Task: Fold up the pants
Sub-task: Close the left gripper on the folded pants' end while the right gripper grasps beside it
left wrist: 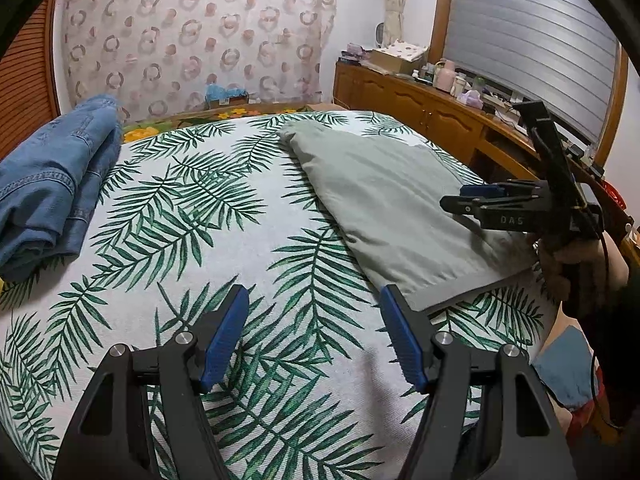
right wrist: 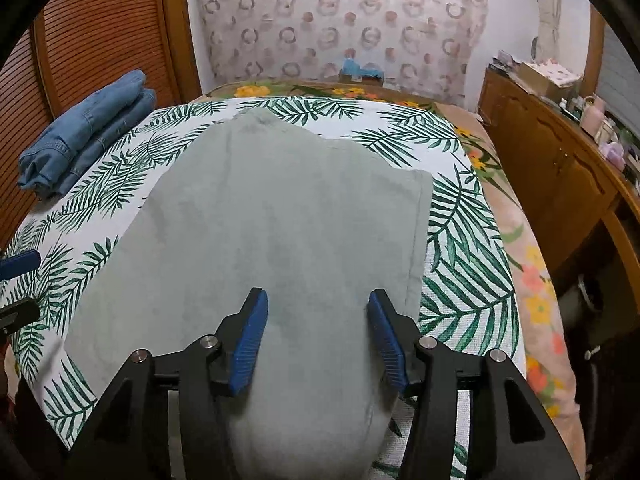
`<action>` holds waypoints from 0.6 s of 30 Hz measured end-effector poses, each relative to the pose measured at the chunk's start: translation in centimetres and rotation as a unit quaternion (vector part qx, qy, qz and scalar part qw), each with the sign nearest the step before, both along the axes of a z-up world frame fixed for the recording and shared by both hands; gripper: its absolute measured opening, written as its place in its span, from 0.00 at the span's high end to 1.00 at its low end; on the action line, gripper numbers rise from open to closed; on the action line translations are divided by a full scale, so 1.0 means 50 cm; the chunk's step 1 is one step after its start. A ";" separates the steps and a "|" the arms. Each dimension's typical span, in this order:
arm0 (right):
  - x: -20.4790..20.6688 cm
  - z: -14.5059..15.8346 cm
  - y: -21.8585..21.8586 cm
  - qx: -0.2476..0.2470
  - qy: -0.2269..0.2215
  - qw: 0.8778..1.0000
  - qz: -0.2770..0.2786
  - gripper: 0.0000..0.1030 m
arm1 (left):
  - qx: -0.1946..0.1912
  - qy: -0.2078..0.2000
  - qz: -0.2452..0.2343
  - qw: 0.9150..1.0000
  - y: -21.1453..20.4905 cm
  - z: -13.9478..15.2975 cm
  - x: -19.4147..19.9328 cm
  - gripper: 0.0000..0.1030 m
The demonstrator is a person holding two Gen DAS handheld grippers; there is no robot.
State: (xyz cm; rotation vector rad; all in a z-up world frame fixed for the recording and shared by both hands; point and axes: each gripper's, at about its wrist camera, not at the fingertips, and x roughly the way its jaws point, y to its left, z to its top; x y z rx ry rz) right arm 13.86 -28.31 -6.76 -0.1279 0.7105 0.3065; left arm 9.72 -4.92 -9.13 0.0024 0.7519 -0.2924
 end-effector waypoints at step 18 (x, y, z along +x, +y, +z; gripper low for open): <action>-0.141 0.012 -0.029 0.022 -0.036 0.999 -0.014 0.49 | -0.012 0.026 -0.056 0.998 -0.057 -0.018 0.016 0.34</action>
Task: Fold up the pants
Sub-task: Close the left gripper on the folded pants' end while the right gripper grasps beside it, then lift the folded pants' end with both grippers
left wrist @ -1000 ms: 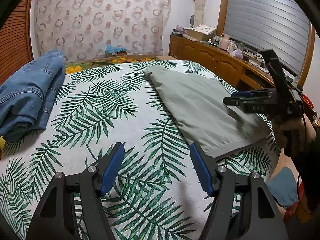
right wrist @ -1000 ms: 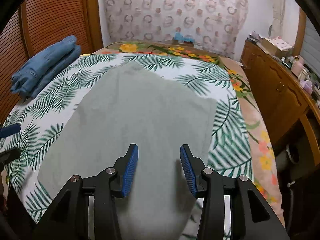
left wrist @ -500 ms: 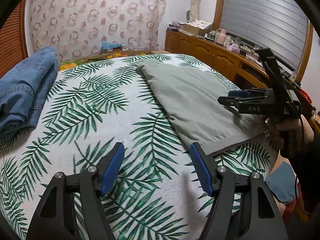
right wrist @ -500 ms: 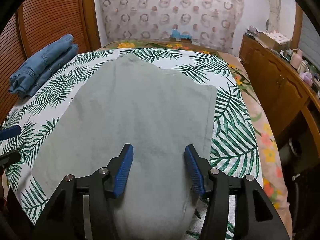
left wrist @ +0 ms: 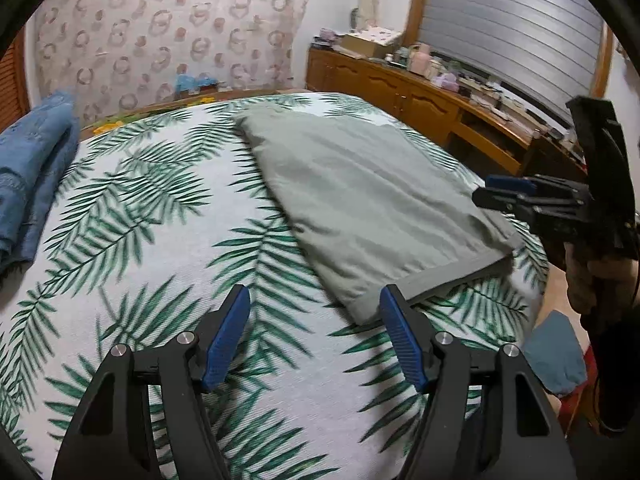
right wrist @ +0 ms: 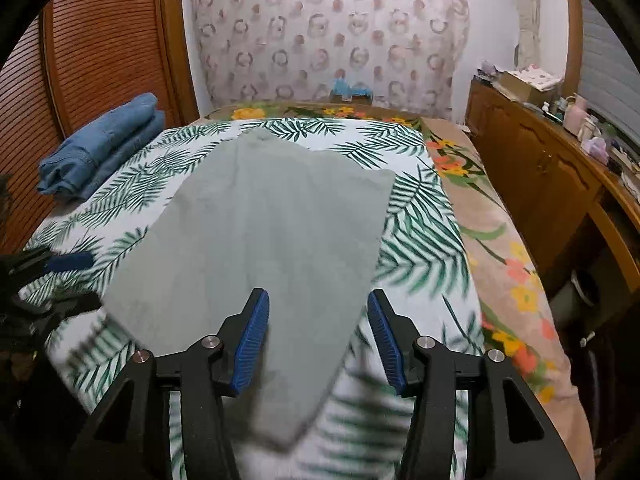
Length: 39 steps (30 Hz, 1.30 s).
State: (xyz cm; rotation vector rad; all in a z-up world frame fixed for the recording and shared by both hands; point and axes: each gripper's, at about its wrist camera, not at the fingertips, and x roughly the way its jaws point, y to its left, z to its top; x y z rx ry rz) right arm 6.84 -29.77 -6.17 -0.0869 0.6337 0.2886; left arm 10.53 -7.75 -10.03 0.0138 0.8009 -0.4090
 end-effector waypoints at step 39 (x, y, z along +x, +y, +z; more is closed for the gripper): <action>-0.110 -0.024 -0.001 0.028 0.007 0.999 0.014 0.83 | -0.016 0.015 -0.048 0.999 -0.030 -0.007 -0.012 0.84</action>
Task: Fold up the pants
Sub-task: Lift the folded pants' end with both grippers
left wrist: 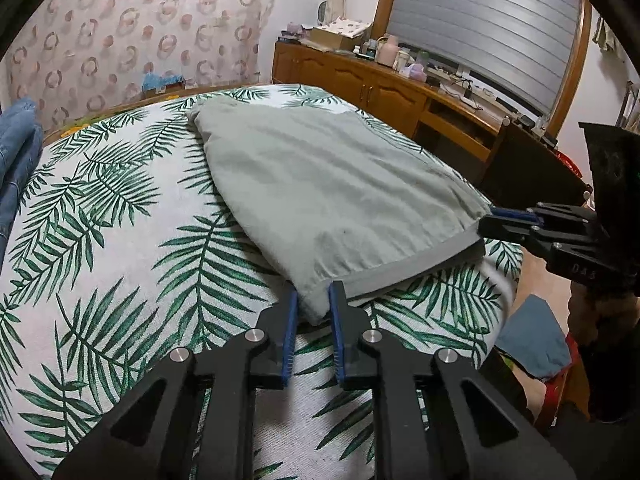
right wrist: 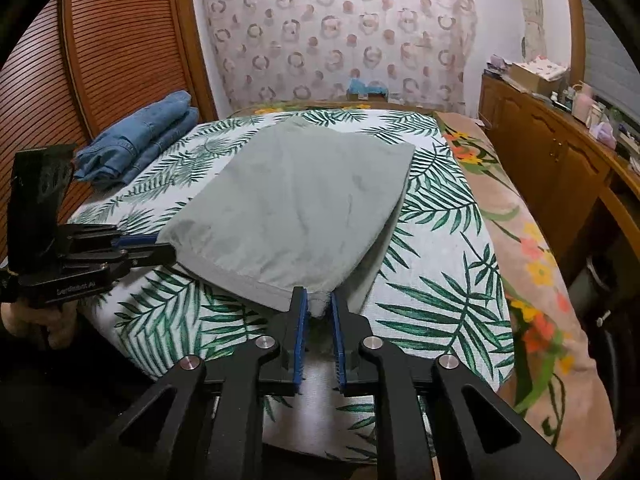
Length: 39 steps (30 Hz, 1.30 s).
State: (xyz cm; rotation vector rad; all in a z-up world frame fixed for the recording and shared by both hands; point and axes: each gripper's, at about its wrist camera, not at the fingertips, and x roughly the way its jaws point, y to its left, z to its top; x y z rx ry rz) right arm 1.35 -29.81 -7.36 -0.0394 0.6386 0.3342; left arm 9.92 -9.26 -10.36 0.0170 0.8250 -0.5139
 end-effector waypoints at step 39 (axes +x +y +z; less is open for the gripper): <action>0.033 -0.032 0.015 0.058 0.021 0.998 0.004 0.88 | -0.014 -0.017 0.006 1.000 0.006 0.015 0.001 0.87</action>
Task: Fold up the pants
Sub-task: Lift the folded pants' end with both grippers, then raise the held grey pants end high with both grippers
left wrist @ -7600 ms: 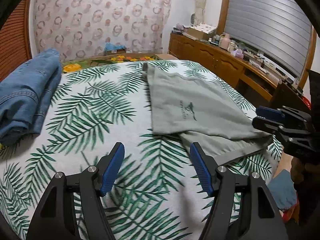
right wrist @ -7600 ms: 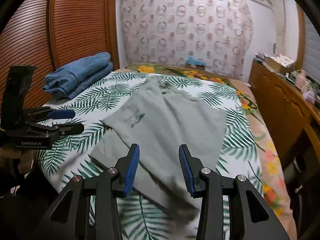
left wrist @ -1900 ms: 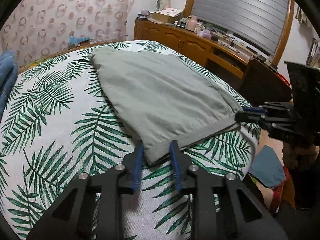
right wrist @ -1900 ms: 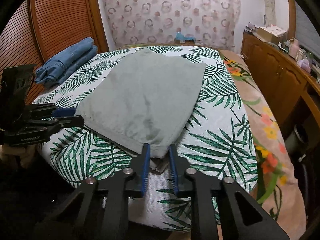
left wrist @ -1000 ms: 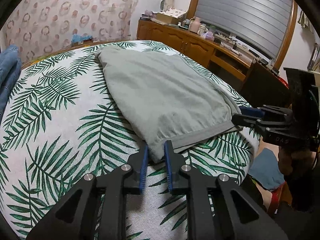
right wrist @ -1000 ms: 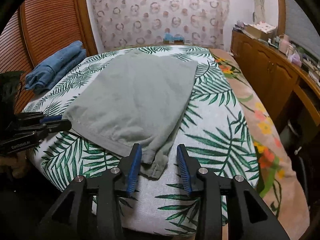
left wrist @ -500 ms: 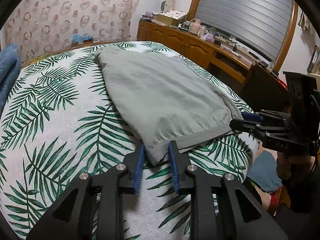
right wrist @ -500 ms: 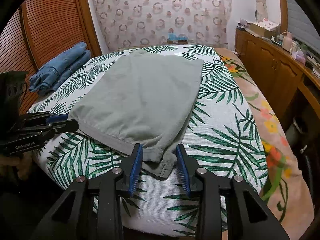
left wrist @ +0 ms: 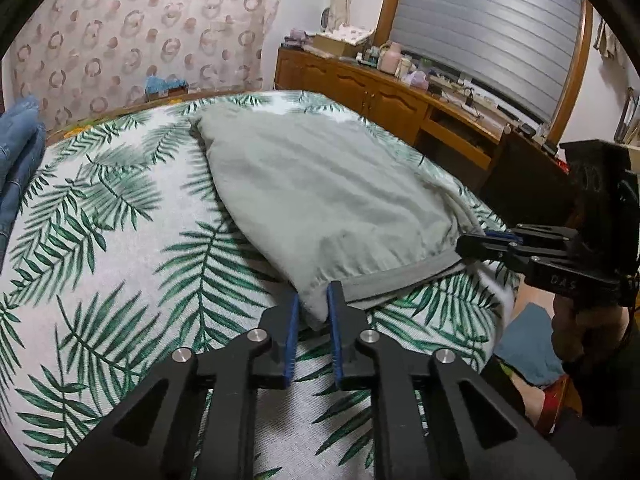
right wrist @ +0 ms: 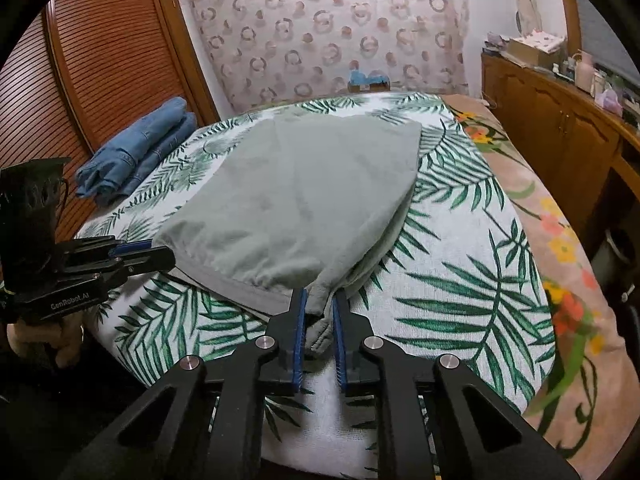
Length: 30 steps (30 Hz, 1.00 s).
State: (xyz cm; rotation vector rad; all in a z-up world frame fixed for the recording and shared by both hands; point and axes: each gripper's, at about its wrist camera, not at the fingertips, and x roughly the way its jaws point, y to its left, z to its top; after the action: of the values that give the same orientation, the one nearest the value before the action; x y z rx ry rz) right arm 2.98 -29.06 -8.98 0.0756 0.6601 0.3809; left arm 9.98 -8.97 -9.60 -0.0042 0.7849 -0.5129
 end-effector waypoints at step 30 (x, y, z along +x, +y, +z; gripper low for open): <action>-0.154 0.237 0.027 0.013 -0.192 0.979 0.074 0.89 | -0.073 -0.203 0.040 0.976 0.127 0.298 -0.137 0.89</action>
State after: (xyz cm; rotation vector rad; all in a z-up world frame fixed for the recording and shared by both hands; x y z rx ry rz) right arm -4.74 -27.72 2.89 -0.0226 0.2796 0.5323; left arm 3.12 -2.62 5.30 -0.0653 0.3448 -0.4736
